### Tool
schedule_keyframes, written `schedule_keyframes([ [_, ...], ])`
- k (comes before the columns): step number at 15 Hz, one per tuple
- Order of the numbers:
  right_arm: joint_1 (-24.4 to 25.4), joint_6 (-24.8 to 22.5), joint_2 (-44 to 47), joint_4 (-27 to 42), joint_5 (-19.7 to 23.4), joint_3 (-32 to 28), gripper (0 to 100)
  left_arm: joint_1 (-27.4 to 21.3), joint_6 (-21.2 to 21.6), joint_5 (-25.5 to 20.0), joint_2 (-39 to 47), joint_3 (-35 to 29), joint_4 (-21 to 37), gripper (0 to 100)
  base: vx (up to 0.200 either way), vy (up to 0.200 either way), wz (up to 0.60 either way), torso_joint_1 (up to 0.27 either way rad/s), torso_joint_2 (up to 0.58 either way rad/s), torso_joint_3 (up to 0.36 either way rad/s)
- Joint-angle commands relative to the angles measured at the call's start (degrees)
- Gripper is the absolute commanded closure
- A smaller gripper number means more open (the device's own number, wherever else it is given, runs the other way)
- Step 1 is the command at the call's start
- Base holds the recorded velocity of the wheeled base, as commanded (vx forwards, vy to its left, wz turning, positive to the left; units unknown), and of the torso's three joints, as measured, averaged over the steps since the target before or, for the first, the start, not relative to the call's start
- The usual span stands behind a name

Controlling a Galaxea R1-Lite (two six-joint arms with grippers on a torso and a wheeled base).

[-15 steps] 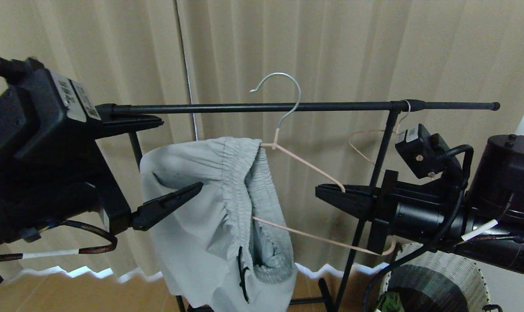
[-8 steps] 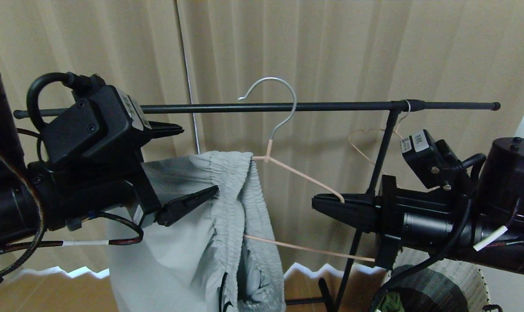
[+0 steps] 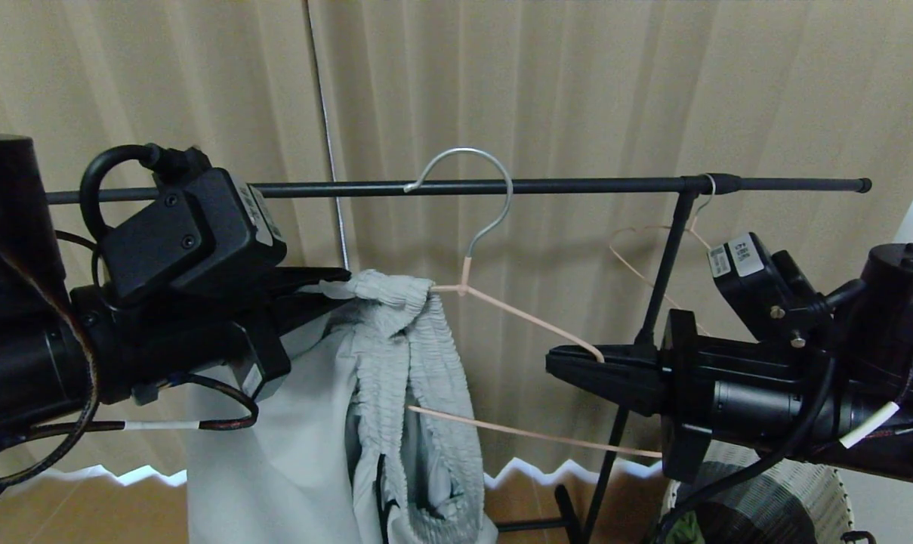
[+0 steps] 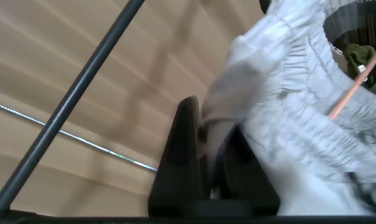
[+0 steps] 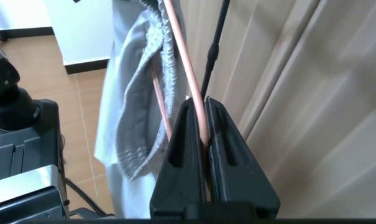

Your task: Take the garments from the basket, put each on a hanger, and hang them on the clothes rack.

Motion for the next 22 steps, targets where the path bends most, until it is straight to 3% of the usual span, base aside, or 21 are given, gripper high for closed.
schedule_keyframes([
  [1,0.08,0.01,-0.32,-0.05,0.14,-0.02,100,0.0,-0.04,0.02,0.07,0.13,0.01,100,0.0,0.0,0.0,0.0,0.0,0.0],
  [7,0.08,-0.17,-0.76,-0.05,-0.3,0.06,100,0.0,-0.39,0.2,-0.36,0.31,0.01,100,0.0,0.0,0.0,0.0,0.0,0.0],
  [8,0.08,-0.26,-0.85,-0.05,-0.48,0.06,0,0.0,-0.48,0.38,-0.36,0.31,0.01,100,0.0,0.0,0.0,0.0,0.0,0.0],
  [12,-0.18,-0.87,-0.93,-0.05,-2.32,-0.02,0,0.17,-0.48,2.92,-0.36,0.4,0.1,100,0.0,0.0,0.0,0.0,0.0,0.0],
  [14,-1.33,-3.07,-1.37,-0.05,-8.3,0.06,0,2.55,-2.77,11.01,-1.42,3.74,0.01,100,0.0,0.0,0.0,0.0,0.0,0.0],
  [18,-3.7,-4.83,-2.25,0.04,-9.0,0.59,0,6.5,-7.51,17.95,-2.83,5.84,0.01,100,0.0,0.0,0.0,0.0,0.0,0.0],
  [22,-3.87,-5.18,-2.16,0.13,-10.94,3.05,0,6.06,-18.94,18.92,-2.83,5.23,-2.1,100,0.0,0.0,0.0,0.0,0.0,0.0],
])
